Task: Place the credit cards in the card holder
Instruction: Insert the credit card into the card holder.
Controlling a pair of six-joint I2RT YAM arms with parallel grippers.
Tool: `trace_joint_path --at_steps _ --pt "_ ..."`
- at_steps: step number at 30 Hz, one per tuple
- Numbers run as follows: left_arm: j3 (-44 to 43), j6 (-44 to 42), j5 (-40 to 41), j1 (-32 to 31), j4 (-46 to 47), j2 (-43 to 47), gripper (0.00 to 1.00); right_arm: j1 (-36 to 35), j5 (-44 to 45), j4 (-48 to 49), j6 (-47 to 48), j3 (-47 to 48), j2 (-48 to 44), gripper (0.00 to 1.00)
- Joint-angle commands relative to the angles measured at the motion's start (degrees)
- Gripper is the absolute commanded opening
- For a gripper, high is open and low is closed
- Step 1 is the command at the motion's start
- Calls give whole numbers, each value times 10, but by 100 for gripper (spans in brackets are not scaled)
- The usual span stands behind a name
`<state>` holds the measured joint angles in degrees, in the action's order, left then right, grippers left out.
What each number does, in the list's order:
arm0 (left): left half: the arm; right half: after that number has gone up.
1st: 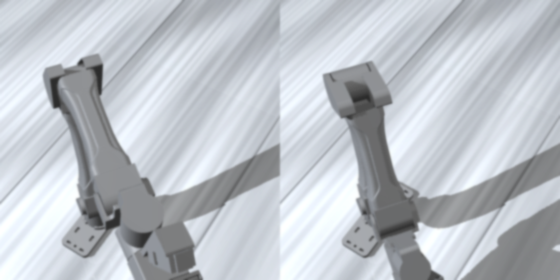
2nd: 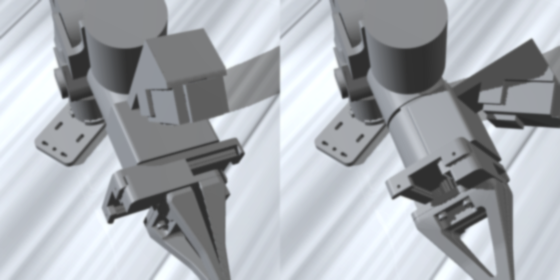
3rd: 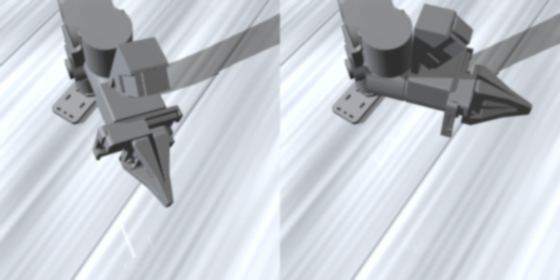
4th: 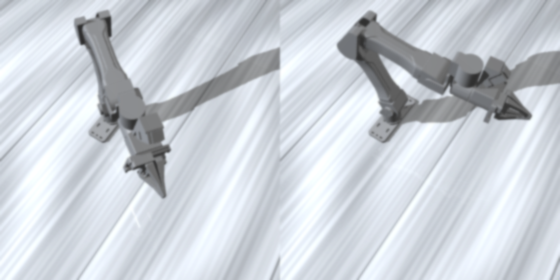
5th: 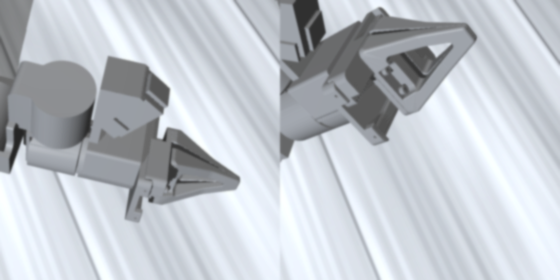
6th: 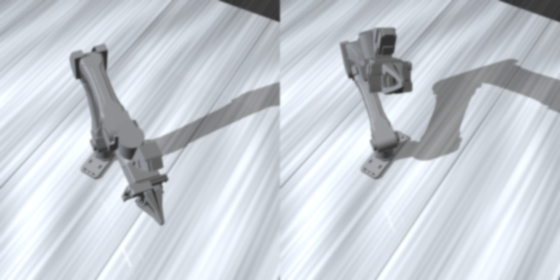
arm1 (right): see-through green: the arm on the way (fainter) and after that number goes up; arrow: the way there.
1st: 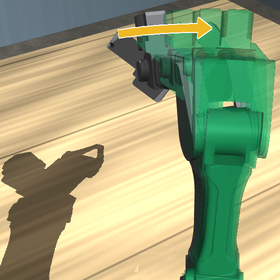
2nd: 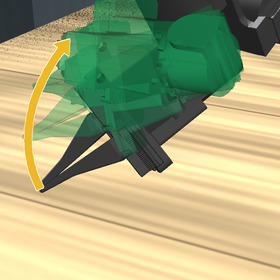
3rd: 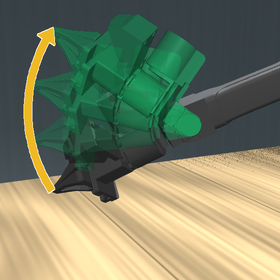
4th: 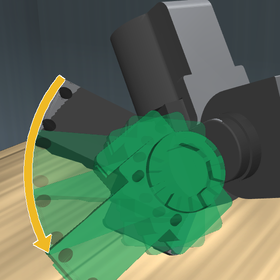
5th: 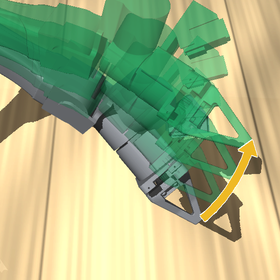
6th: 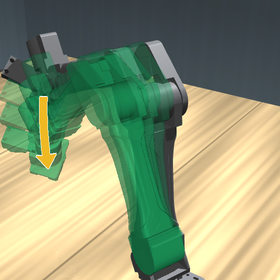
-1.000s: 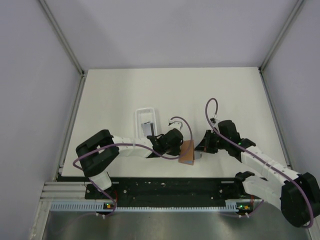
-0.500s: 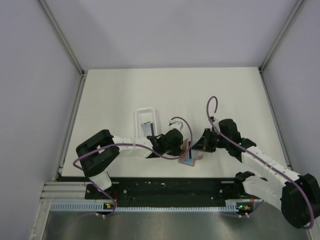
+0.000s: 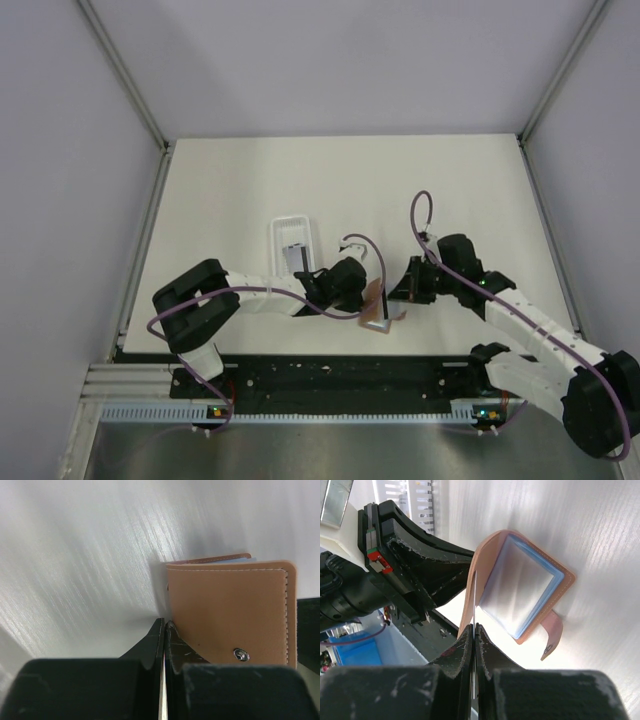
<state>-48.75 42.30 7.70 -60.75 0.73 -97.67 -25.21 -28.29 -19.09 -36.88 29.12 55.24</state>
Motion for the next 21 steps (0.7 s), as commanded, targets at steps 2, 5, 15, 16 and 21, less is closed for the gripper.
trace_joint_path --at_steps 2,5,15,16,21 --pt "5 -6 -9 -1 -24 -18 0 1 -3 -6 20 29 4 0" --pt "6 -5 -18 0 -18 -21 0 -2 -11 18 6 18 9 0" --pt "29 25 -71 -5 52 -24 0 -26 -17 148 -73 -30 22 0" --pt "36 30 -74 -7 59 -22 0 -31 -16 164 -82 -37 28 0" --pt "77 45 -67 -9 72 -2 0 -57 1 237 -105 -59 64 0"
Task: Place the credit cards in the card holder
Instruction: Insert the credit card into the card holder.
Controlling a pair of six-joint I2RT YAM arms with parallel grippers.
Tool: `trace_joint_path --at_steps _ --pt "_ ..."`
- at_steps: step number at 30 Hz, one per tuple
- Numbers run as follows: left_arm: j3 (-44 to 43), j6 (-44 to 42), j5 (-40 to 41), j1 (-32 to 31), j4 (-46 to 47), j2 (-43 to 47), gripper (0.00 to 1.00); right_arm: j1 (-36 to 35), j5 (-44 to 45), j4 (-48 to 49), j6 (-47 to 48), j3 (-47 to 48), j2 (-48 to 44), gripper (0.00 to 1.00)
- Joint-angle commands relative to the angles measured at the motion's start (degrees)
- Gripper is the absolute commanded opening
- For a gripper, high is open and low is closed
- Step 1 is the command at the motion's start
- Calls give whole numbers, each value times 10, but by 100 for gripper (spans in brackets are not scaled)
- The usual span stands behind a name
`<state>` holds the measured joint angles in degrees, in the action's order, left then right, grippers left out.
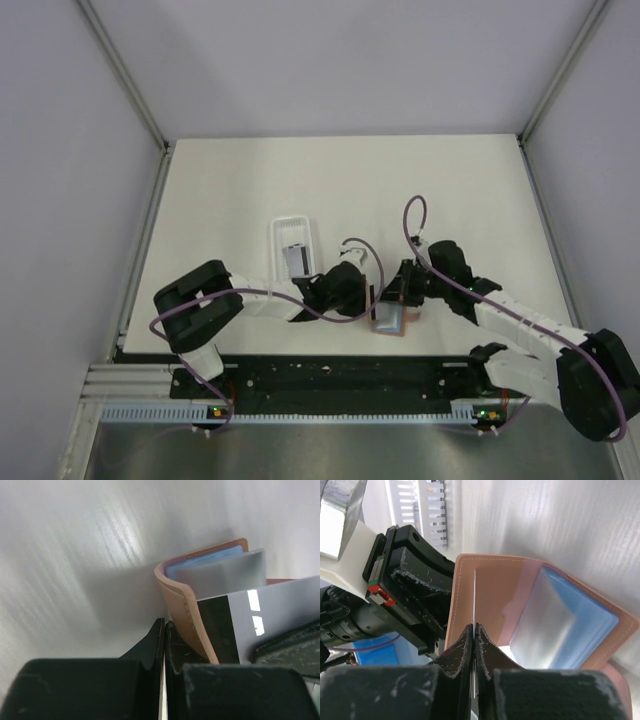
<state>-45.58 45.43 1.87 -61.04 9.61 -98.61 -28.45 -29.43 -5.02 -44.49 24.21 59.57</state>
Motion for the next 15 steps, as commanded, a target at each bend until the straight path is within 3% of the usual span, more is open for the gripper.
trace_joint_path --at_steps 1,9,15 --pt "54 17 -4 -7 -19 13 0 -33 20 105 -31 -12 28 0" --pt "123 26 26 -7 -62 86 0 -70 82 130 -32 -14 79 0" --pt "126 23 59 -8 -153 162 0 -84 115 117 -23 -4 114 0"
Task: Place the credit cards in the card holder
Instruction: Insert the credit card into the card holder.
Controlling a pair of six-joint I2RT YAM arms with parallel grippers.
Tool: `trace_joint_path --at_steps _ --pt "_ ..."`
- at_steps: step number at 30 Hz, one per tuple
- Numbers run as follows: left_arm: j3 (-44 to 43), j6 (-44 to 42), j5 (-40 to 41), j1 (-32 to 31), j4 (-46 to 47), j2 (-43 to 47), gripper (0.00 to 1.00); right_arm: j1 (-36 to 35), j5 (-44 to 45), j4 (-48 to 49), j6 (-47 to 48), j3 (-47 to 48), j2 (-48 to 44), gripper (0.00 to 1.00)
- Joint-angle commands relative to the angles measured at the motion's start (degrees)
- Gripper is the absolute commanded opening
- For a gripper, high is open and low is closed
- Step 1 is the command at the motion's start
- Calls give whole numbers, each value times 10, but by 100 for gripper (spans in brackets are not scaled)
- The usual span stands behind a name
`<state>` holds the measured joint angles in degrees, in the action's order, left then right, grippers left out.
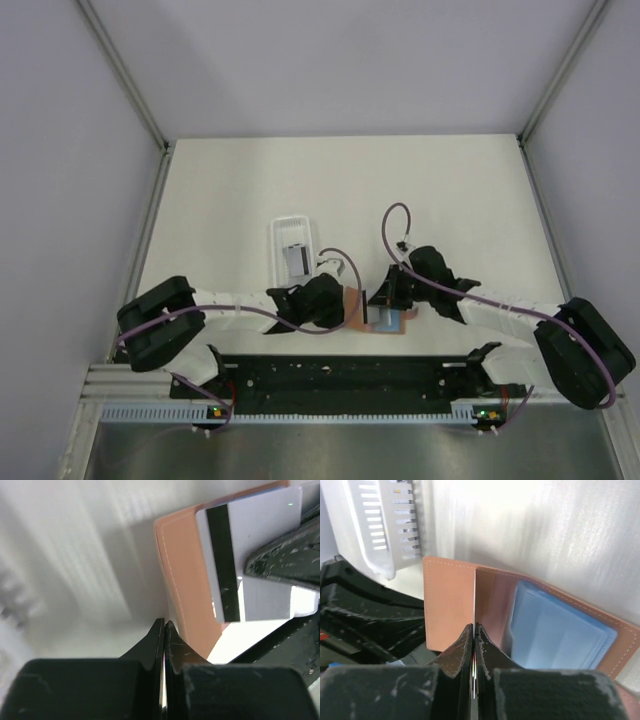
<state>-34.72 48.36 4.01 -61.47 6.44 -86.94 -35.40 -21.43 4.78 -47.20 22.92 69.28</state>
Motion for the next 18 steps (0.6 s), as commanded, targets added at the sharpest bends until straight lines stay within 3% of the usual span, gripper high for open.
trace_joint_path --at_steps 1,8,14,18 --pt "14 -6 45 -3 -142 66 0 -17 38 16 6 11 22 0" --pt "-19 -23 87 -8 -225 185 0 -22 59 4 14 20 46 0" --pt "-6 -66 22 -15 -37 152 0 -22 52 1 16 22 38 0" --pt "-42 -70 26 -28 1 74 0 -22 54 -10 18 25 29 0"
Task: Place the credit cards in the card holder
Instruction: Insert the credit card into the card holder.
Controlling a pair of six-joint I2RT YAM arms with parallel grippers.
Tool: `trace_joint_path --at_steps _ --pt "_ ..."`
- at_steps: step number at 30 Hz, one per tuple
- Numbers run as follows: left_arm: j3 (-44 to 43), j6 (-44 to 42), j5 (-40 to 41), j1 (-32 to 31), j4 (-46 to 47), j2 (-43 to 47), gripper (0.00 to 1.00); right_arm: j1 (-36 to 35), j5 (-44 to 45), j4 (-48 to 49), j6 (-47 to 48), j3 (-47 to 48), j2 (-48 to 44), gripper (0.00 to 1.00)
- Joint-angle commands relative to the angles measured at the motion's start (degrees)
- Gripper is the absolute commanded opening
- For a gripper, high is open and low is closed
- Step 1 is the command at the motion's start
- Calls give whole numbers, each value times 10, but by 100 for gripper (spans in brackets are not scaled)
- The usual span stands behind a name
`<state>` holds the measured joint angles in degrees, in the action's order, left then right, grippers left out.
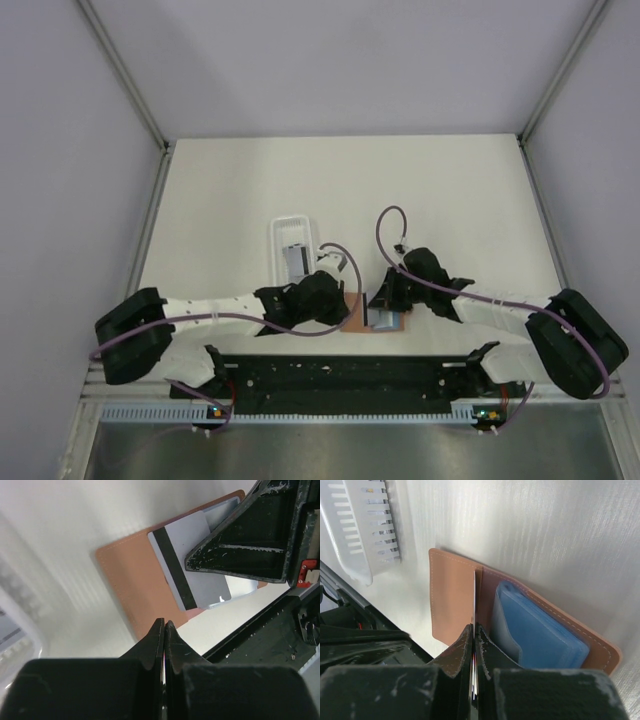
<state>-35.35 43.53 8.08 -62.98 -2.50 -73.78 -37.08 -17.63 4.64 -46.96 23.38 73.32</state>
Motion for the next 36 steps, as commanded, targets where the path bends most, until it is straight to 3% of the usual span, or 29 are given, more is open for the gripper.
trace_joint_path --at_steps 1,9,14,28,36 --pt "-41 -21 -16 -14 101 -74 0 -5 15 -10 15 21 -13 0" --pt "-50 6 12 -19 130 -152 0 -5 19 -45 26 36 -34 0" --pt "-56 13 -1 -19 135 -189 0 -6 41 -124 44 62 -85 0" --pt "-60 6 7 -18 115 -199 0 -2 195 -344 86 112 -233 0" --pt "-59 5 6 -18 114 -197 0 12 216 -380 79 116 -246 0"
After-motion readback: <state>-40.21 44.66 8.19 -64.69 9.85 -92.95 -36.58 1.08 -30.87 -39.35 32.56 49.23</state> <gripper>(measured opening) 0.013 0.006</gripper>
